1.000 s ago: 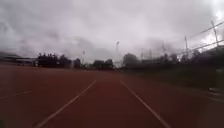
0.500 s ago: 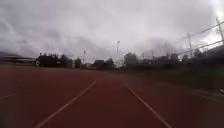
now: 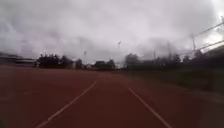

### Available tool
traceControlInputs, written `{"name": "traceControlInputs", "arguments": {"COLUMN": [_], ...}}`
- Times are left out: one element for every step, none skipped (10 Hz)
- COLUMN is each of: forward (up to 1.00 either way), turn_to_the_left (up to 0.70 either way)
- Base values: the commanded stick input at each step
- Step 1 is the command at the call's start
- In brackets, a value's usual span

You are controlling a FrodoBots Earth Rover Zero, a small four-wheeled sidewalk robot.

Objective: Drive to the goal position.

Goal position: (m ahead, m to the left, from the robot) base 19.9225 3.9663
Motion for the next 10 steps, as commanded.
{"name": "traceControlInputs", "arguments": {"forward": [0.7, 0.7, 0.7, 0.7, 0.7, 0.7, 0.7, 0.7, 0.7, 0.7], "turn_to_the_left": [0.0, 0.0, 0.0, 0.0, 0.0, 0.0, 0.0, 0.0, 0.0, 0.0]}}
